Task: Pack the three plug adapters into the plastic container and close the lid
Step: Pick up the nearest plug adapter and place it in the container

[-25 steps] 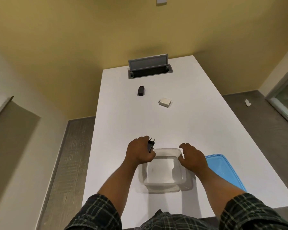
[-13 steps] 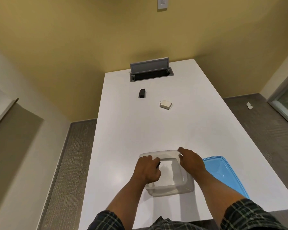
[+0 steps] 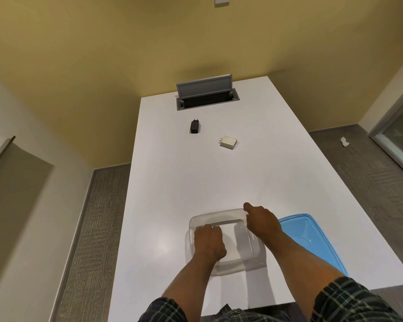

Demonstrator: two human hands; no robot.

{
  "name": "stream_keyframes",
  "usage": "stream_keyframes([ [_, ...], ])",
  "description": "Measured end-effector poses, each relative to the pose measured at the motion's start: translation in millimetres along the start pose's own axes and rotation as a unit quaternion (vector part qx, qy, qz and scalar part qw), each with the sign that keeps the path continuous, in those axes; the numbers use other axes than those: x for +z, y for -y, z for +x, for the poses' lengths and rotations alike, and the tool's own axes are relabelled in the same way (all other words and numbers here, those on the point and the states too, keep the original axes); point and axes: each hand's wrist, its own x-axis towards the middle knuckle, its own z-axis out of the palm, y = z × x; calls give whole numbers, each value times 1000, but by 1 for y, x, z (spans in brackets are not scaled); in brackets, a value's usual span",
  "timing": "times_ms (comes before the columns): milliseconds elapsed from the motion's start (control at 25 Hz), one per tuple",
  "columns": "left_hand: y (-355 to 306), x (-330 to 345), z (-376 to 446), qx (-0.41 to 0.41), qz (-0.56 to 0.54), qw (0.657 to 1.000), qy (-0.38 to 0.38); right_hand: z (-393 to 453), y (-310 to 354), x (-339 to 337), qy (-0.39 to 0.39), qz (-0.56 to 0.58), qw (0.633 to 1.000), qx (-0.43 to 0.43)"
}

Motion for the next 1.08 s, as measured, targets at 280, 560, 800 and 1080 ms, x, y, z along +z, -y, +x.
stream_keyframes([
  [280,9,16,1,-19,-1,1000,14,-3,-3,1,-6,-10,1000,0],
  [560,17,24,1,5,17,999,33,0,6,1,-10,-15,1000,0],
  [800,22,12,5,-15,51,999,12,6,11,-4,-22,-7,1000,-9],
  [1080,28,13,14,11,101,995,21,4,4,-2,-26,-13,1000,-5],
])
